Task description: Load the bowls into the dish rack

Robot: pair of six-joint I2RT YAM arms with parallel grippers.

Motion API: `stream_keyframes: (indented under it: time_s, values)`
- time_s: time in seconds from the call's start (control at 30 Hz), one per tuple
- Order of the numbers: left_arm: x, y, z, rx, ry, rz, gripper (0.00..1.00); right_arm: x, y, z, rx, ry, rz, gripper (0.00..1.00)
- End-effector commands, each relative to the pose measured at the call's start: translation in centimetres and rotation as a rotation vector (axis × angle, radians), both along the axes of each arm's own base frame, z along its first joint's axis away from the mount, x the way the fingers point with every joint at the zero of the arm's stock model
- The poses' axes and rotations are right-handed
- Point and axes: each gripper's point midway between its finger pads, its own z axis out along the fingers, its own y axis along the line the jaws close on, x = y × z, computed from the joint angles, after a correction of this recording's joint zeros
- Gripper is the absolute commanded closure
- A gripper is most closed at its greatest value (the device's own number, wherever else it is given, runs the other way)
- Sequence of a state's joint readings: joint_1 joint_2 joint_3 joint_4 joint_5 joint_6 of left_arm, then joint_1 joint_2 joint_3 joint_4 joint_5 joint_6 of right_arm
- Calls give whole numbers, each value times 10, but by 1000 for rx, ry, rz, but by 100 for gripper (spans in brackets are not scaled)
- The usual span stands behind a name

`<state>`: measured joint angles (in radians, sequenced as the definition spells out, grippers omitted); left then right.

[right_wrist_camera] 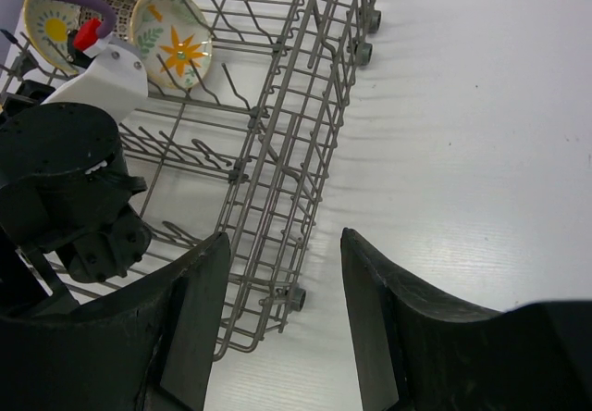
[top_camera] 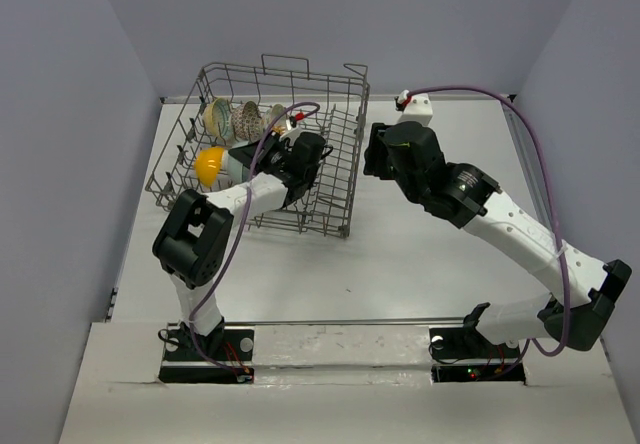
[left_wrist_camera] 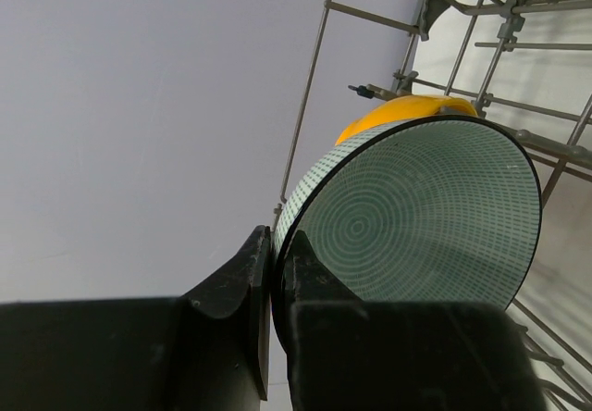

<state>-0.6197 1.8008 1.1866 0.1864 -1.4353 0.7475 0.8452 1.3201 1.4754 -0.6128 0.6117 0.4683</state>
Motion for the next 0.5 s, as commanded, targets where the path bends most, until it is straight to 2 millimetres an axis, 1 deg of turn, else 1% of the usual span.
stream_keyframes:
  time_s: [0.0,0.1,0.17,0.4,0.47]
  values:
    - [-19,14,33,18,-55,83,100,0,-3,19,62,-59,-26,43]
    - [-19,13,30,18,-53,77,100,0,-4,20,63,-60,-26,43]
    - [-18,11,25,28,-41,76,100,0,-4,19,62,-59,-26,43]
    - [-9,-1,9,63,-3,70,100,0,-4,18,60,-59,-28,43]
    - [-8,-3,8,61,-5,68,100,-1,-6,19,60,-62,-31,43]
